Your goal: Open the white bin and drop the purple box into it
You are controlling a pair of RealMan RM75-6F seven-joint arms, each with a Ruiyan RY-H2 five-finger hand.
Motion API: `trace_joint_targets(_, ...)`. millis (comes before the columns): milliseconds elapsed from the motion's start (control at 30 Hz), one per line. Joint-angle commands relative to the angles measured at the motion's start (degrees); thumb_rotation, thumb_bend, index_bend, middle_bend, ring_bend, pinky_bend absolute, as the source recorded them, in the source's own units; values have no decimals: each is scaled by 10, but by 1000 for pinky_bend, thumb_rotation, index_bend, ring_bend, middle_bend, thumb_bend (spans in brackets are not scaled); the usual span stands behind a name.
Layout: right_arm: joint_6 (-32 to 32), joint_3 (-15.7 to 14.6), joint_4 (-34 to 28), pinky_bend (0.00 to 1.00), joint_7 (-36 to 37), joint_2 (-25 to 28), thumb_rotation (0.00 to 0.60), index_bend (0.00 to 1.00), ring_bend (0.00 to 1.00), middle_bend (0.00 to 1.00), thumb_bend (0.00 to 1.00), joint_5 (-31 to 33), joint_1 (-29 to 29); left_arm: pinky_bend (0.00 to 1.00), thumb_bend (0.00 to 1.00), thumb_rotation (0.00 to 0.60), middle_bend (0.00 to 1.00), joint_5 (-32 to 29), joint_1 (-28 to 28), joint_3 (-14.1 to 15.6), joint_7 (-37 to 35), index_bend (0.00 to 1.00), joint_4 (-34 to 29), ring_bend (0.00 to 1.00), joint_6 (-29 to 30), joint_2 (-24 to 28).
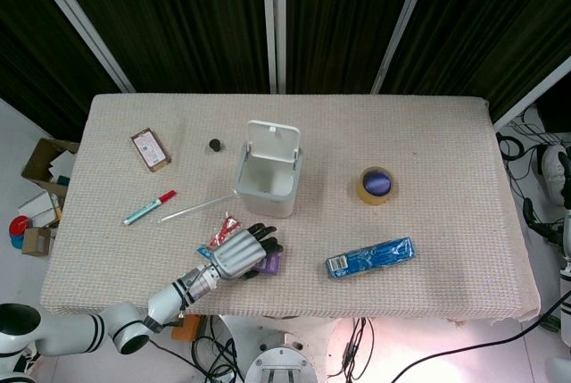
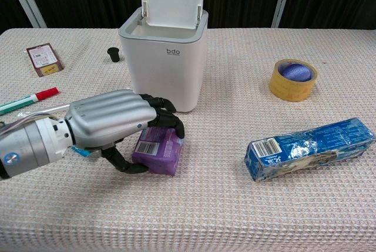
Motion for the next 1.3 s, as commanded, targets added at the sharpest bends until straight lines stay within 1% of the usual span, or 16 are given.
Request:
trace_joint_targets(33,0,0,0,0,0,0,600,0,0,0,362,0,0,244,449,600,573,7,4,2,5,536,-7,185,15,5)
trace_joint_targets(133,1,0,-1,0,-1,0,600,0,0,0,363,-1,0,256,453,600,597,18,12,7,14,552,-20,210,38,17)
trace_joint_targets(233,2,1,-1,0,-2,0,600,0,0,0,364,-1,-1,271,453,600,609,30,25,15,29,559,-44,223,65,40)
trace_joint_targets(367,4,2,-3,0,-3,2,600,0,0,0,364,-1,-1,270,453,600,609,54,44,17,55,551,-91,223,117,88)
trace_joint_targets(433,5,3,-4,0,-3,2,600,0,0,0,364,-1,-1,259,453,600,609,65,53,9,64,548,-112,223,148,108)
trace_joint_targets(500,5,2,-4,0,-3,2,600,0,0,0,365,-3,0,247,453,600,609,80,60,-6,69,547,-135,223,187,123)
trace_joint_targets(567,3,-1,-1,0,-1,1,600,0,0,0,365,-7,1,246,453,600,609,94,61,-27,83,547,-148,223,215,134)
trace_joint_targets(633,3,-2,1,0,-1,-1,600,0,0,0,365,-7,1,246,453,600,609,97,56,-48,97,547,-155,223,224,142)
trace_joint_targets(733,5,-1,1,0,0,-1,600,0,0,0,365,-8,1,243,453,600,609,73,39,-89,100,545,-159,223,213,149)
trace_joint_targets(767,7,-1,1,0,0,-1,600,0,0,0,365,-8,0,240,453,600,609,55,29,-109,93,544,-152,223,204,149)
trace_joint_targets(867,8,1,2,0,2,2,600,0,0,0,365,-6,-1,233,453,600,609,5,6,-152,53,541,-127,223,181,141)
trace_joint_targets(933,8,2,3,0,3,5,600,0,0,0,365,-4,-2,231,452,600,609,-16,-12,-170,38,540,-103,223,163,131)
trace_joint_targets(1100,3,5,8,0,9,6,600,0,0,0,365,0,-1,230,453,600,611,-56,-48,-189,27,540,-39,223,121,97)
trace_joint_targets(1167,-1,4,13,0,7,6,600,0,0,0,365,-1,2,230,453,600,614,-73,-59,-192,22,541,-16,223,107,81)
trace_joint_targets(1300,-2,6,16,0,8,7,600,0,0,0,365,-1,5,230,452,600,617,-92,-73,-191,12,541,9,223,90,56)
